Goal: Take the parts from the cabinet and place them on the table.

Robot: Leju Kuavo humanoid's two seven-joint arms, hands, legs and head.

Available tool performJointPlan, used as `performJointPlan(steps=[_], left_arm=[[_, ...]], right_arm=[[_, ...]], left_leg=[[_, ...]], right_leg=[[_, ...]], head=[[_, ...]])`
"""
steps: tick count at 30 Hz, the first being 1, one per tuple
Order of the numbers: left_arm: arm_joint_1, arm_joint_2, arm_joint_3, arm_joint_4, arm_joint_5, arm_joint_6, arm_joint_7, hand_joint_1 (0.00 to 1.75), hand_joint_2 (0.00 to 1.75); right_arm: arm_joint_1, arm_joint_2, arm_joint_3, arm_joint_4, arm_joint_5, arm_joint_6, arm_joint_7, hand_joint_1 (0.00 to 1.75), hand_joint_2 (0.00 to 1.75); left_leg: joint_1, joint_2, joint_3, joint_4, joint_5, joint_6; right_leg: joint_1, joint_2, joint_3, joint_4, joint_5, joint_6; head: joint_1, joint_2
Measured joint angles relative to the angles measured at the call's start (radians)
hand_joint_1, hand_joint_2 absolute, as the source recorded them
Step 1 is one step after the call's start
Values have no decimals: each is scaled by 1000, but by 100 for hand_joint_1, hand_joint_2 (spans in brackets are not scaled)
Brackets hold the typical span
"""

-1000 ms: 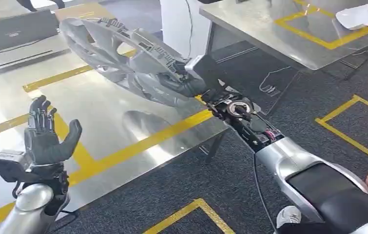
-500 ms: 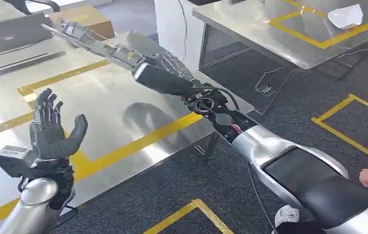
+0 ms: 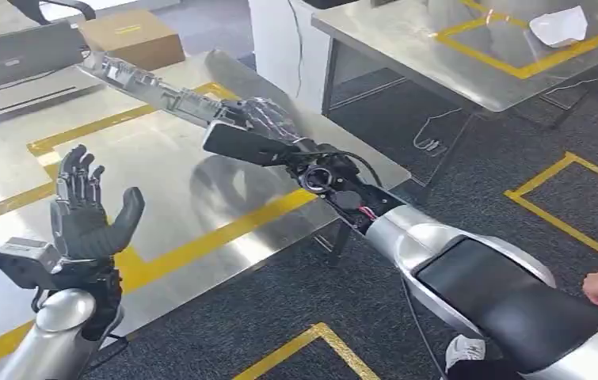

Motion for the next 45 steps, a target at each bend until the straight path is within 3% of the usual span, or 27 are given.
performJointPlan(steps=[32,33,35,36,39,45], left_arm=[[0,0,0,9,0,0,0,0,175],[0,0,0,10,10,-2,1,0,175],[-4,-1,0,11,90,-24,25,0,175],[-6,-1,0,14,109,-31,27,0,175],[-13,-2,0,17,122,-35,21,0,175],[-13,0,0,22,143,-36,14,0,175]], right_arm=[[-5,7,37,53,0,-3,0,175,175],[-6,7,37,53,25,-11,21,175,175],[-2,31,87,68,195,-88,166,175,175],[8,48,142,80,357,-126,245,0,0],[49,69,252,105,697,-151,279,0,0],[56,83,343,135,649,-148,261,0,0]], left_leg=[[0,0,1,0,0,0],[0,0,1,0,0,0],[0,0,3,-1,0,-1],[1,2,4,-1,-1,-1],[1,2,4,-1,-1,-1],[1,2,5,-2,-1,-2]], right_leg=[[0,0,0,0,0,0],[0,0,1,0,0,-1],[1,0,2,0,0,-1],[1,1,3,0,0,-1],[1,1,3,0,0,-1],[1,1,3,0,-1,-2]], head=[[-1,0],[-1,0],[2,0],[1,0],[-1,0],[-2,0]])
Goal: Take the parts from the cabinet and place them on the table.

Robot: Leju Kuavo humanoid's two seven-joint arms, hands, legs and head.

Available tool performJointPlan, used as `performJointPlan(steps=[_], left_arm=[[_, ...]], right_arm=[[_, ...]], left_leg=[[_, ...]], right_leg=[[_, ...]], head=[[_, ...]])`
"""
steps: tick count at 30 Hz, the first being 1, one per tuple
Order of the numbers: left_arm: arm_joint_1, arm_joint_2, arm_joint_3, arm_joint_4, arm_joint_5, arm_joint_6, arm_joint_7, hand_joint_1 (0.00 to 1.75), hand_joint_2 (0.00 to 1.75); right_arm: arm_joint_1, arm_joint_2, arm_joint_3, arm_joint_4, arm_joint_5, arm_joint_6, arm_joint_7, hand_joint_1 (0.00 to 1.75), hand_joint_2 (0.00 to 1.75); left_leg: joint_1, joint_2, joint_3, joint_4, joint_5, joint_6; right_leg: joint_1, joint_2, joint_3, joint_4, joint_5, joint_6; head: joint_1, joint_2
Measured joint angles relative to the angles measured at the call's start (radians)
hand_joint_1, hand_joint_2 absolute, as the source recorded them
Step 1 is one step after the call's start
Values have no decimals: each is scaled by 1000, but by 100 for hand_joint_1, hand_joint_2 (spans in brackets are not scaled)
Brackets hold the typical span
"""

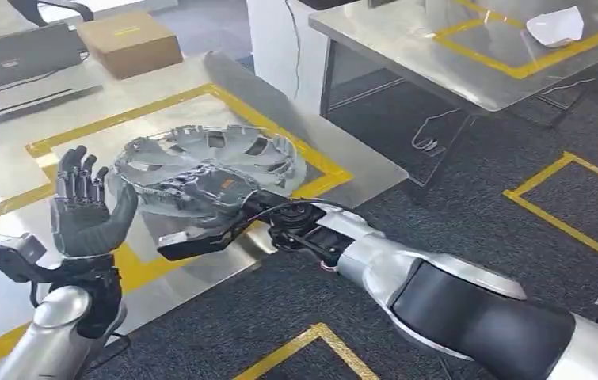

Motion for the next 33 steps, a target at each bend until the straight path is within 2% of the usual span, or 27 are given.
performJointPlan(steps=[8,19,20,22,24,27,29,33], left_arm=[[0,2,0,2,0,3,0,0,175],[0,5,0,2,-3,5,0,0,175],[0,5,0,2,-3,5,0,0,0],[0,5,0,2,-5,14,0,0,0],[2,6,0,2,-6,27,1,0,0],[13,11,2,2,-19,53,-3,0,0],[21,17,4,2,-31,61,-8,0,0],[27,24,8,2,-53,66,-10,0,0]], right_arm=[[-2,2,42,18,-6,1,-10,0,0],[-3,2,55,32,-13,-11,-32,0,0],[-3,2,55,34,-19,-11,-36,0,0],[-3,2,43,35,-62,-10,-60,0,0],[-3,2,18,35,-159,9,-102,0,0],[-4,2,-67,30,-393,108,-196,0,0],[-4,2,-133,22,-506,161,-233,0,0],[2,2,-246,-15,-639,242,-256,0,0]], left_leg=[[0,0,3,0,0,0],[0,0,4,0,0,0],[0,0,4,0,0,0],[0,0,4,0,0,0],[0,0,5,0,0,0],[0,0,5,0,0,0],[0,0,5,0,0,0],[0,0,6,0,0,0]], right_leg=[[0,0,3,0,0,0],[0,0,4,0,0,0],[0,0,4,0,0,0],[0,0,4,0,0,0],[0,0,5,0,0,0],[0,0,5,0,0,0],[0,0,5,0,0,0],[0,0,6,0,0,0]], head=[[1,0],[-1,0],[-1,0],[-1,0],[-1,0],[-1,0],[-1,0],[0,0]])
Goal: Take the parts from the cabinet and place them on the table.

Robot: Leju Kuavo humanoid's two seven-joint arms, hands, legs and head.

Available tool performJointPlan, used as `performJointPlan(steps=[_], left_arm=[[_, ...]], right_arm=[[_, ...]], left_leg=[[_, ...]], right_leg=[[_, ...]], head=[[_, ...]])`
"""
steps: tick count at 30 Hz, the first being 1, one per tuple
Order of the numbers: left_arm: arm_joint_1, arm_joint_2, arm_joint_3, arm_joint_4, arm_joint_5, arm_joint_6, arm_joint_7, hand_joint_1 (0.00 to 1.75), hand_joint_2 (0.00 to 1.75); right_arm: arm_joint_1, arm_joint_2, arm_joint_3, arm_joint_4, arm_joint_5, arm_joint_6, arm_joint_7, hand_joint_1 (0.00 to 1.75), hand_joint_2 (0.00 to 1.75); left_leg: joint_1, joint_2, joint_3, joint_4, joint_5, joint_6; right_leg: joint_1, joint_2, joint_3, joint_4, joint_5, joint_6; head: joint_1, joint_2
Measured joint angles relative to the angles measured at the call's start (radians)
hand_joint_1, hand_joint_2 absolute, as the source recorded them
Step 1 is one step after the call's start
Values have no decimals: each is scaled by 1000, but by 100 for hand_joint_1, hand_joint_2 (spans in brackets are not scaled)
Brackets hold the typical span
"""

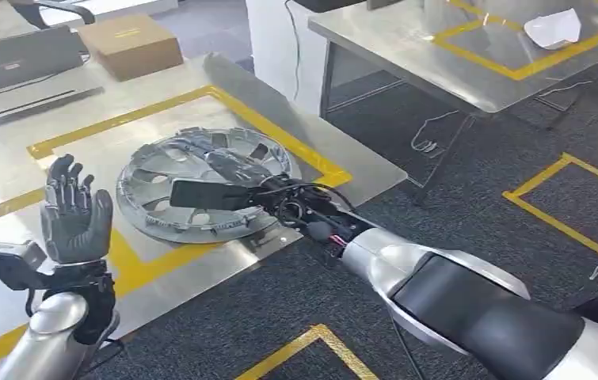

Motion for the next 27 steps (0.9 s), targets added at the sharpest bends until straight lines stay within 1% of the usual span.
performJointPlan(steps=[2,6,10,12,14,16,17,19,22,25,27], left_arm=[[0,2,0,0,-11,3,1,0,0],[1,5,0,0,-17,6,5,0,0],[1,6,0,0,-18,7,6,0,0],[1,7,0,0,-22,13,8,0,0],[3,7,1,0,-26,22,14,0,0],[11,8,2,-2,-30,33,14,0,0],[18,9,5,-4,-34,41,13,0,0],[32,11,12,-10,-41,49,13,0,0],[49,15,18,-19,-52,51,13,0,0],[63,17,19,-28,-58,51,13,0,0],[69,18,19,-34,-63,52,13,0,0]], right_arm=[[16,-2,-48,-38,-68,33,11,0,0],[38,-6,-118,-95,-87,50,21,0,0],[47,-10,-160,-131,-90,53,29,0,0],[57,-11,-181,-153,-153,76,39,0,0],[85,-24,-201,-207,-259,113,86,0,0],[134,-49,-214,-297,-397,144,177,0,0],[164,-68,-218,-355,-461,151,220,0,0],[220,-105,-227,-456,-546,151,279,0,0],[300,-161,-243,-613,-622,140,340,0,0],[377,-217,-254,-768,-646,120,382,0,0],[414,-242,-262,-839,-648,107,399,0,0]], left_leg=[[0,0,0,0,0,0],[0,1,0,0,0,0],[0,2,1,0,0,0],[0,2,1,0,0,0],[0,2,1,0,0,0],[0,1,2,0,-1,-1],[0,1,2,0,-1,-1],[0,1,2,0,-2,-2],[-1,2,2,0,-2,-2],[-1,2,3,0,-2,-2],[-1,2,3,0,-2,-2]], right_leg=[[0,0,0,0,0,0],[0,0,0,0,0,0],[0,1,0,0,0,0],[0,1,0,0,0,0],[0,0,-1,0,0,-1],[0,0,0,0,-1,-1],[0,0,0,0,-1,-2],[-1,1,0,0,-1,-2],[-1,1,0,-1,-1,-2],[-1,1,0,-1,-1,-2],[-1,2,0,-1,-1,-2]], head=[[0,0],[0,0],[-1,0],[-1,0],[-2,0],[-2,0],[-1,0],[0,0],[2,0],[1,0],[0,0]])
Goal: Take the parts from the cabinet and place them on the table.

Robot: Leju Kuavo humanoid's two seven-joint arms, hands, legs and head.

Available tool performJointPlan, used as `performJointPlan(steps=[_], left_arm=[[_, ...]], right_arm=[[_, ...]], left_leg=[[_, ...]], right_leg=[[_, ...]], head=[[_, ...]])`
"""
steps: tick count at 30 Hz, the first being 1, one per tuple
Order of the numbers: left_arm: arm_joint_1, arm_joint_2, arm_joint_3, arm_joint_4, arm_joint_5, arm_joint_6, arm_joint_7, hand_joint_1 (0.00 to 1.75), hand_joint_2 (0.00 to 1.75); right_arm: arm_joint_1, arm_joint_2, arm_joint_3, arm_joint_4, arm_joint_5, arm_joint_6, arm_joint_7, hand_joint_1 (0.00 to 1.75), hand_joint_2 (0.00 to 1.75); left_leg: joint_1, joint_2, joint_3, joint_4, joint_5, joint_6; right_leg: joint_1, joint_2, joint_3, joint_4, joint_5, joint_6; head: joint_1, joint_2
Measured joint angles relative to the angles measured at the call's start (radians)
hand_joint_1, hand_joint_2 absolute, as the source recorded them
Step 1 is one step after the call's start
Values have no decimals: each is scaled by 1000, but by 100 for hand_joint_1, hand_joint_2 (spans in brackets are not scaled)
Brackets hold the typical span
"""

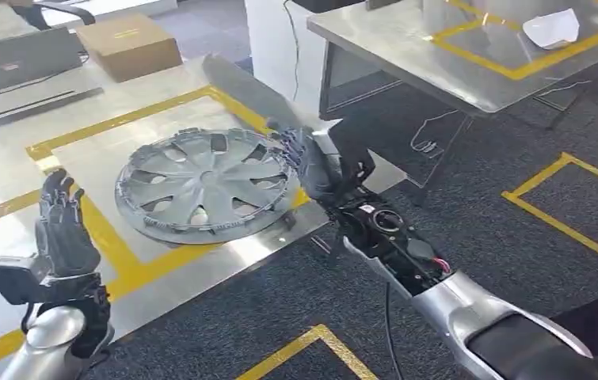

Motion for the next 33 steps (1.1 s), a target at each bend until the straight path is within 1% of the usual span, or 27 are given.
performJointPlan(steps=[2,8,14,15,16,18,19,20,21,22,23,24,25,26,27,28,29,30,31,32,33], left_arm=[[3,0,0,-6,-3,2,2,0,0],[4,0,1,-17,-18,0,20,0,0],[4,-4,0,-22,-26,-2,27,0,0],[4,-4,0,-23,-27,-2,27,0,0],[4,-4,0,-24,-27,-2,30,0,0],[2,-5,0,-25,-27,-2,30,0,0],[2,-5,0,-27,-27,-2,30,0,0],[2,-8,0,-30,-28,-3,31,0,0],[-1,-10,0,-31,-29,-2,31,0,0],[-2,-11,0,-32,-29,-2,34,0,0],[-2,-13,0,-32,-30,-2,36,0,0],[-2,-15,0,-32,-30,-2,36,0,0],[-1,-16,0,-32,-30,-2,36,0,0],[-1,-18,0,-32,-30,-2,36,0,0],[-2,-19,0,-32,-30,-1,37,0,0],[-2,-20,0,-33,-31,3,40,0,0],[-2,-21,0,-33,-32,8,43,0,0],[-1,-21,0,-35,-33,11,46,0,0],[-2,-21,0,-36,-35,14,50,0,0],[-2,-21,0,-37,-35,14,51,0,0],[-1,-21,0,-39,-35,14,51,0,0]], right_arm=[[37,-25,-4,-67,-8,-6,10,0,0],[107,-75,-13,-194,-2,-20,16,0,0],[141,-94,-24,-275,24,-24,15,0,0],[144,-96,-24,-286,27,-23,15,0,0],[146,-97,-24,-293,27,-21,15,0,0],[149,-100,-24,-309,27,-20,16,0,0],[149,-101,-24,-317,27,-19,16,0,0],[154,-104,-26,-324,27,-19,16,0,0],[154,-107,-28,-329,27,-19,16,0,0],[156,-110,-29,-331,27,-19,16,0,0],[162,-111,-29,-336,27,-19,17,0,0],[169,-111,-30,-340,27,-19,17,0,0],[176,-114,-31,-344,27,-19,18,0,0],[179,-117,-31,-346,27,-19,18,0,0],[179,-118,-31,-347,27,-19,18,0,0],[179,-119,-33,-352,27,-19,18,0,0],[178,-119,-35,-357,27,-18,18,0,0],[177,-119,-34,-358,27,-17,18,0,0],[179,-119,-34,-362,27,-17,20,0,0],[181,-119,-34,-362,27,-17,21,0,0],[182,-120,-34,-362,27,-17,22,0,0]], left_leg=[[0,0,0,0,0,0],[0,2,3,-1,0,0],[0,3,3,-1,0,0],[-1,2,2,0,-2,1],[-8,2,2,3,-8,8],[-8,5,6,1,-10,12],[0,10,15,-12,-7,15],[5,19,28,-24,-5,17],[5,25,37,-28,-8,22],[6,29,41,-28,-10,24],[5,36,43,-28,-13,24],[5,42,44,-27,-16,23],[6,47,45,-27,-18,20],[7,52,48,-26,-20,16],[9,57,52,-24,-24,12],[12,63,57,-20,-30,6],[13,68,61,-14,-36,-1],[3,71,61,-9,-41,-9],[2,77,59,-4,-42,-12],[-1,83,60,-6,-40,-16],[3,93,62,-10,-38,-20]], right_leg=[[0,0,0,0,0,0],[0,1,2,0,0,0],[0,2,2,0,0,0],[0,2,2,-1,0,1],[-7,3,5,-6,0,5],[-6,8,7,-10,-1,9],[-3,11,10,-12,-4,13],[-7,5,3,8,-12,14],[-4,2,-19,63,-45,14],[-5,2,-58,144,-83,16],[-7,2,-104,231,-118,18],[-8,1,-149,306,-141,20],[-11,0,-173,334,-136,23],[-13,-2,-168,310,-109,23],[-15,-8,-139,234,-56,24],[-17,-19,-94,134,0,25],[-18,-49,-54,45,45,27],[-5,-77,-46,22,27,27],[-11,-56,-39,21,33,9],[-9,-49,-42,22,33,6],[-5,-38,-46,25,33,1]], head=[[-1,0],[-1,0],[-2,0],[-1,0],[-4,0],[-7,0],[-7,0],[-5,0],[0,0],[8,0],[12,0],[12,0],[15,0],[19,0],[23,0],[27,0],[33,0],[40,0],[38,0],[28,0],[21,0]])
